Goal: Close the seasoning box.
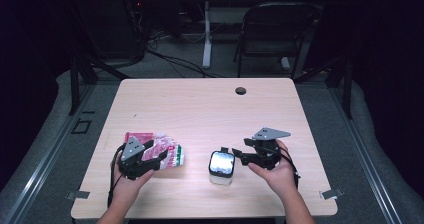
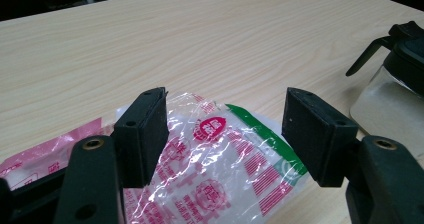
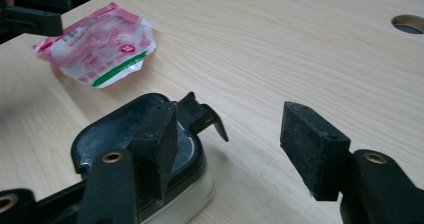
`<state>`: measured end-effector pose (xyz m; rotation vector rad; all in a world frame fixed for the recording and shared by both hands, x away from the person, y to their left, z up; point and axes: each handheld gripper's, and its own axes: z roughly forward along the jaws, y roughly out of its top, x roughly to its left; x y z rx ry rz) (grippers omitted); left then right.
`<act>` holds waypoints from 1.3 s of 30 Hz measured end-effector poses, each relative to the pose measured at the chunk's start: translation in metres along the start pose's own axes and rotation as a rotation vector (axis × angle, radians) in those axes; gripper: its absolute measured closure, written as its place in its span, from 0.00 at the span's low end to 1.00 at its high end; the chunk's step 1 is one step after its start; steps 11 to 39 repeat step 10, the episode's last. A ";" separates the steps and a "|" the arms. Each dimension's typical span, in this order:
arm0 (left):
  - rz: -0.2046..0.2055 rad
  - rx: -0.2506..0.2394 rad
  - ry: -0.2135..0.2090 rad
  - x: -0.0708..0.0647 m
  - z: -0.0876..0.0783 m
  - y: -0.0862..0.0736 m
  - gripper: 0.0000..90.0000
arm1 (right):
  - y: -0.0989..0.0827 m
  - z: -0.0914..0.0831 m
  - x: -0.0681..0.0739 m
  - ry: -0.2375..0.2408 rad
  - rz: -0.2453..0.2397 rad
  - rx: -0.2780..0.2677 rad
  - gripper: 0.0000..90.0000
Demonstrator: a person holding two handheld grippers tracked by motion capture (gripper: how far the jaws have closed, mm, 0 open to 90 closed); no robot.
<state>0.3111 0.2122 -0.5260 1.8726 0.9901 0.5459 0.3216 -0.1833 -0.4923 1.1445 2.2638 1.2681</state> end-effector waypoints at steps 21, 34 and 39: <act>-0.018 0.006 0.021 0.006 -0.001 -0.001 0.39 | -0.003 0.000 -0.008 -0.040 0.050 0.002 0.45; -0.018 0.006 0.021 0.006 -0.001 -0.001 0.39 | -0.003 0.000 -0.008 -0.040 0.050 0.002 0.45; -0.018 0.006 0.021 0.006 -0.001 -0.001 0.39 | -0.003 0.000 -0.008 -0.040 0.050 0.002 0.45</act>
